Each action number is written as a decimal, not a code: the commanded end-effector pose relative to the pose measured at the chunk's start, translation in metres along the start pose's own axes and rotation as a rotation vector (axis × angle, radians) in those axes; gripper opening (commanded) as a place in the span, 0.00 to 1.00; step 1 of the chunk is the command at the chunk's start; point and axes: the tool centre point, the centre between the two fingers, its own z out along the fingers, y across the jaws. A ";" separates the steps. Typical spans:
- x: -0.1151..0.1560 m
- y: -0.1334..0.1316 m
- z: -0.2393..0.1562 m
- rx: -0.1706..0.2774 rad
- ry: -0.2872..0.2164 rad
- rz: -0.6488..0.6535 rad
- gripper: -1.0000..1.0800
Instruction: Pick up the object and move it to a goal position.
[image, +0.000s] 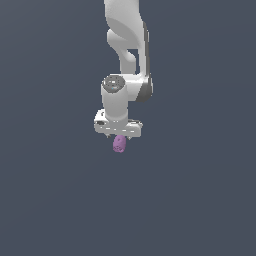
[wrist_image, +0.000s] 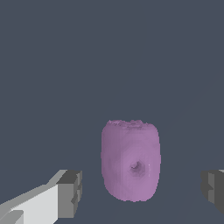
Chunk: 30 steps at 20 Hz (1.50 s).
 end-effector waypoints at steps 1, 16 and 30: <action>0.000 0.000 0.003 0.000 0.000 0.000 0.96; -0.001 0.000 0.050 0.000 0.001 0.001 0.96; 0.000 0.000 0.047 0.000 0.003 0.002 0.00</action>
